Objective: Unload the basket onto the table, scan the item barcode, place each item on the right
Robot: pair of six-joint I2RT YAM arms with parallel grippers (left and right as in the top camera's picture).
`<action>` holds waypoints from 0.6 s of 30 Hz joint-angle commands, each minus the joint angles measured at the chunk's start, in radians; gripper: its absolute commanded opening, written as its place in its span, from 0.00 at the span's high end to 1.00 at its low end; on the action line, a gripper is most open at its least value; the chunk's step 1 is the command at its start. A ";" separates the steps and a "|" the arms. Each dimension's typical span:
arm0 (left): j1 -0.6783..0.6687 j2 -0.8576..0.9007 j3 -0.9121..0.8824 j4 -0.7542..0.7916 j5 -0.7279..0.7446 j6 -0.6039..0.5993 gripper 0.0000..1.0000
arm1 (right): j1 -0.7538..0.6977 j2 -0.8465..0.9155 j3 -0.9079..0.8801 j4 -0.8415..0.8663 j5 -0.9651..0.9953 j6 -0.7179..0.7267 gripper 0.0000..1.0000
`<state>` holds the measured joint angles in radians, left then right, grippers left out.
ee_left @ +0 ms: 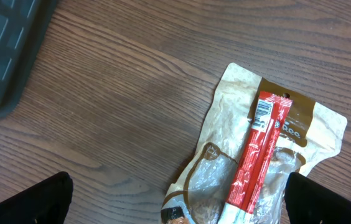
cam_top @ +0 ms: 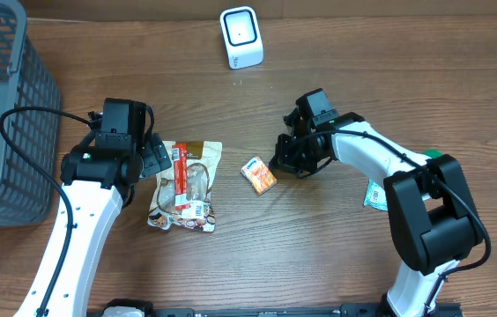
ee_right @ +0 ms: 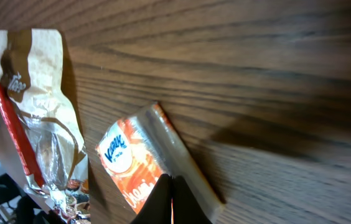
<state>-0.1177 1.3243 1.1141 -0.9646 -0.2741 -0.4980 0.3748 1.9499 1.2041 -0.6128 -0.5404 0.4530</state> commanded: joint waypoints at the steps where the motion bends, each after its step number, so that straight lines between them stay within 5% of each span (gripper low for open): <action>1: 0.000 -0.004 0.016 0.000 -0.013 0.004 0.00 | -0.011 -0.006 -0.007 0.006 -0.024 0.012 0.96; 10: 0.000 -0.004 0.016 0.000 -0.013 0.004 0.00 | -0.062 -0.006 -0.007 0.085 -0.270 0.011 0.96; 18: 0.000 -0.004 0.016 0.000 -0.013 0.004 0.00 | -0.019 -0.006 -0.007 0.038 -0.156 -0.014 0.96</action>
<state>-0.1177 1.3243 1.1137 -0.9646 -0.2741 -0.4980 0.3248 1.9503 1.2030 -0.5762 -0.7368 0.4534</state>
